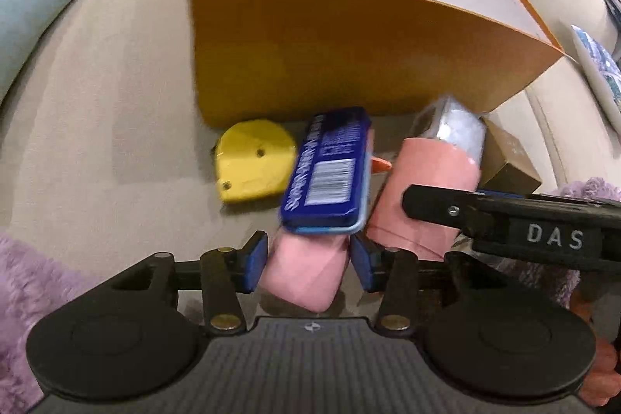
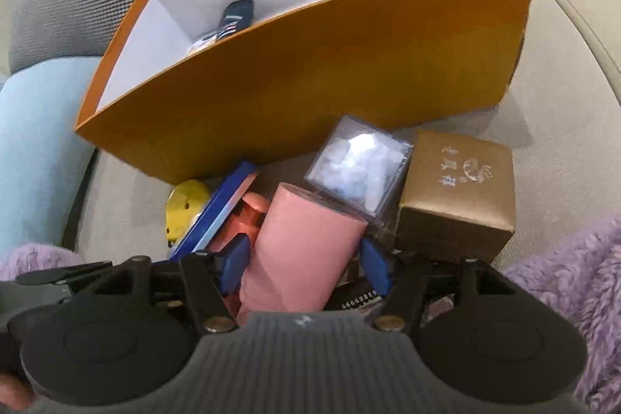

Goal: Organize rigid objects
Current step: 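Grasp the pink pump bottle with the left gripper while the right grasps the pink cup, then lift the pink bottle and cup and set them upright inside the orange box, then open both grippers and withdraw them from the box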

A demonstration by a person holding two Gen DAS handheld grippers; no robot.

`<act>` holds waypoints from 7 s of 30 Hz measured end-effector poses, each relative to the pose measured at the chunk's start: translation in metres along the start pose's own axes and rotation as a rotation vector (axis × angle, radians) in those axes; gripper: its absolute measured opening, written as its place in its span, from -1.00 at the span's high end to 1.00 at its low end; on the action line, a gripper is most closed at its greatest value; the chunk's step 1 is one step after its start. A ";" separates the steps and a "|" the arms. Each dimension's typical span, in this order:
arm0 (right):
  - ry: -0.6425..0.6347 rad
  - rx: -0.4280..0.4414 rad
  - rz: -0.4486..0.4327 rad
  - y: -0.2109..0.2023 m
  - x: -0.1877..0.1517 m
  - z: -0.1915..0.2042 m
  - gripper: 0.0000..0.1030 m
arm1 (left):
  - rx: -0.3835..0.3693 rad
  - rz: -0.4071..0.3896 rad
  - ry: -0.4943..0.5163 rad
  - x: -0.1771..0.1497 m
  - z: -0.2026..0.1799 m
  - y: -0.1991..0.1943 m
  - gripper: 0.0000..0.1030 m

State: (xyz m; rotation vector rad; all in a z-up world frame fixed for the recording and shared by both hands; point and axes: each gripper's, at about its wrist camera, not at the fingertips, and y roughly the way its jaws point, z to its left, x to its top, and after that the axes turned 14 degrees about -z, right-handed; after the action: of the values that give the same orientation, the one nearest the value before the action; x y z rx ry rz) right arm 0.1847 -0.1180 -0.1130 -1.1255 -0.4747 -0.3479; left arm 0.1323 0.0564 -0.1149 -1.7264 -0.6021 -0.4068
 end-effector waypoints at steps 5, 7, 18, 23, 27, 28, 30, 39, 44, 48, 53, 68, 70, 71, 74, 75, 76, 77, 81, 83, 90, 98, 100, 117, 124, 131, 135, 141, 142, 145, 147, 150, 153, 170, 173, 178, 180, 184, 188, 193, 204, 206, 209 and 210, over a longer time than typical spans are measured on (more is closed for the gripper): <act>-0.057 0.016 0.005 -0.007 -0.006 0.009 -0.20 | 0.016 0.000 -0.003 -0.006 0.004 -0.012 0.00; -0.068 0.024 0.004 -0.009 -0.008 0.011 -0.19 | -0.011 -0.010 -0.017 -0.007 0.004 -0.020 0.02; -0.093 0.025 -0.030 -0.024 -0.010 0.010 -0.16 | -0.054 -0.136 -0.079 0.003 0.010 -0.059 0.94; -0.138 0.026 -0.027 -0.023 -0.014 0.019 -0.15 | -0.096 -0.063 -0.023 0.001 0.009 -0.055 0.89; -0.148 0.031 -0.033 -0.030 -0.014 0.021 -0.14 | -0.116 -0.016 0.043 -0.005 0.005 -0.051 0.77; -0.142 0.031 -0.036 -0.033 -0.014 0.019 -0.14 | -0.126 -0.001 0.048 -0.006 0.004 -0.049 0.73; -0.135 0.037 -0.040 -0.038 -0.016 0.017 -0.13 | -0.144 0.024 0.054 -0.008 0.002 -0.046 0.59; -0.094 0.019 -0.046 -0.048 -0.018 0.006 -0.11 | -0.113 0.130 0.271 -0.026 -0.028 -0.017 0.19; -0.095 0.022 -0.042 -0.044 -0.020 0.005 -0.10 | -0.052 0.177 0.347 -0.036 -0.041 0.003 0.03; -0.103 0.032 -0.037 -0.040 -0.022 0.005 -0.10 | -0.025 0.217 0.361 -0.043 -0.047 0.020 -0.02; -0.121 0.042 -0.038 -0.038 -0.023 0.005 -0.10 | 0.001 0.236 0.378 -0.049 -0.052 0.032 0.01; -0.126 0.008 -0.100 -0.047 -0.021 0.002 -0.10 | -0.028 0.068 0.255 -0.050 -0.035 -0.010 0.04; -0.127 -0.006 -0.116 -0.049 -0.018 0.000 -0.09 | -0.048 0.036 0.221 -0.048 -0.027 -0.016 0.04; -0.137 -0.012 -0.123 -0.050 -0.017 0.000 -0.09 | -0.057 0.022 0.192 -0.046 -0.023 -0.021 0.04; -0.151 -0.009 -0.122 -0.051 -0.017 0.003 -0.09 | -0.083 -0.022 0.110 -0.039 -0.013 -0.033 0.04; -0.160 -0.006 -0.121 -0.051 -0.018 0.005 -0.09 | -0.087 -0.032 0.088 -0.037 -0.010 -0.037 0.04; -0.170 -0.004 -0.122 -0.052 -0.018 0.007 -0.09 | -0.088 -0.045 0.065 -0.034 -0.009 -0.040 0.04; -0.180 -0.003 -0.124 -0.053 -0.018 0.009 -0.09 | -0.087 -0.058 0.046 -0.031 -0.007 -0.042 0.04; -0.219 0.002 -0.141 -0.057 -0.014 0.016 -0.08 | -0.087 -0.112 -0.010 -0.008 -0.006 -0.059 0.04; -0.236 0.010 -0.152 -0.061 -0.010 0.020 -0.07 | -0.103 -0.145 -0.036 0.004 -0.007 -0.067 0.04; -0.294 0.034 -0.232 -0.080 0.025 0.031 -0.06 | -0.153 -0.239 -0.043 0.056 -0.010 -0.103 0.04; -0.340 0.054 -0.330 -0.092 0.093 0.035 -0.06 | -0.178 -0.285 -0.053 0.118 -0.022 -0.089 0.04; -0.351 0.048 -0.342 -0.088 0.110 0.036 -0.06 | -0.188 -0.279 -0.066 0.134 -0.022 -0.079 0.04; -0.425 0.015 -0.054 0.043 0.163 0.011 -0.06 | -0.208 -0.028 -0.152 0.189 -0.014 0.064 0.04; -0.346 0.029 -0.001 0.078 0.179 0.001 -0.05 | -0.129 0.093 -0.179 0.196 -0.008 0.099 0.04; -0.278 0.034 0.024 0.101 0.186 -0.006 -0.05 | -0.037 0.161 -0.208 0.201 -0.005 0.122 0.05; -0.254 0.025 0.026 0.107 0.182 -0.007 -0.04 | -0.006 0.195 -0.227 0.204 -0.004 0.131 0.05; -0.202 0.030 0.026 0.112 0.184 -0.009 -0.06 | -0.005 0.181 -0.280 0.206 0.002 0.136 0.06; -0.202 0.038 0.029 0.112 0.183 -0.009 -0.06 | -0.011 0.170 -0.281 0.207 0.002 0.133 0.06; -0.208 0.056 0.021 0.103 0.185 -0.011 -0.08 | -0.033 0.146 -0.265 0.211 0.000 0.124 0.06; -0.219 0.051 0.015 0.102 0.187 -0.008 -0.10 | -0.049 0.129 -0.229 0.213 -0.004 0.115 0.06; -0.243 0.072 0.019 0.093 0.189 -0.007 -0.12 | -0.065 0.107 -0.150 0.212 -0.007 0.102 0.06; -0.306 0.096 0.044 0.082 0.185 -0.007 -0.12 | -0.071 0.087 -0.036 0.207 -0.009 0.088 0.06; -0.392 0.135 0.096 0.098 0.171 -0.002 0.02 | -0.087 0.077 0.285 0.167 -0.032 0.096 0.24; -0.394 0.146 0.094 0.102 0.174 0.001 0.03 | -0.082 0.065 0.284 0.167 -0.030 0.095 0.33; -0.417 0.144 0.082 0.107 0.176 0.010 0.03 | -0.076 0.052 0.286 0.169 -0.022 0.094 0.40; -0.443 0.139 0.070 0.108 0.176 0.012 0.03 | -0.076 0.047 0.289 0.170 -0.021 0.094 0.40; -0.446 0.142 0.063 0.108 0.181 0.010 0.03 | -0.069 0.036 0.293 0.171 -0.019 0.090 0.41; -0.395 0.128 0.063 0.112 0.184 0.008 0.03 | -0.067 0.039 0.289 0.171 -0.018 0.089 0.41; -0.362 0.114 0.047 0.113 0.185 0.007 0.03 | -0.065 0.041 0.281 0.172 -0.020 0.091 0.40; -0.301 0.096 0.016 0.103 0.186 0.006 -0.04 | -0.060 0.004 0.218 0.170 -0.018 0.078 0.39; -0.316 0.094 -0.004 0.092 0.184 0.009 -0.04 | -0.064 -0.021 0.218 0.169 -0.021 0.067 0.39; -0.354 0.082 -0.039 0.071 0.179 0.014 -0.06 | -0.087 -0.066 0.205 0.166 -0.026 0.047 0.39; -0.358 0.082 -0.053 0.062 0.176 0.015 -0.09 | -0.099 -0.082 0.202 0.164 -0.027 0.039 0.38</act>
State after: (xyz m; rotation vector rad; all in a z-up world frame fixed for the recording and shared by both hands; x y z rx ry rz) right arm 0.3617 -0.0851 -0.0626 -1.1001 -0.8280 -0.1696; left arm 0.2881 0.0524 -0.0461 -1.7323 -0.5147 -0.6701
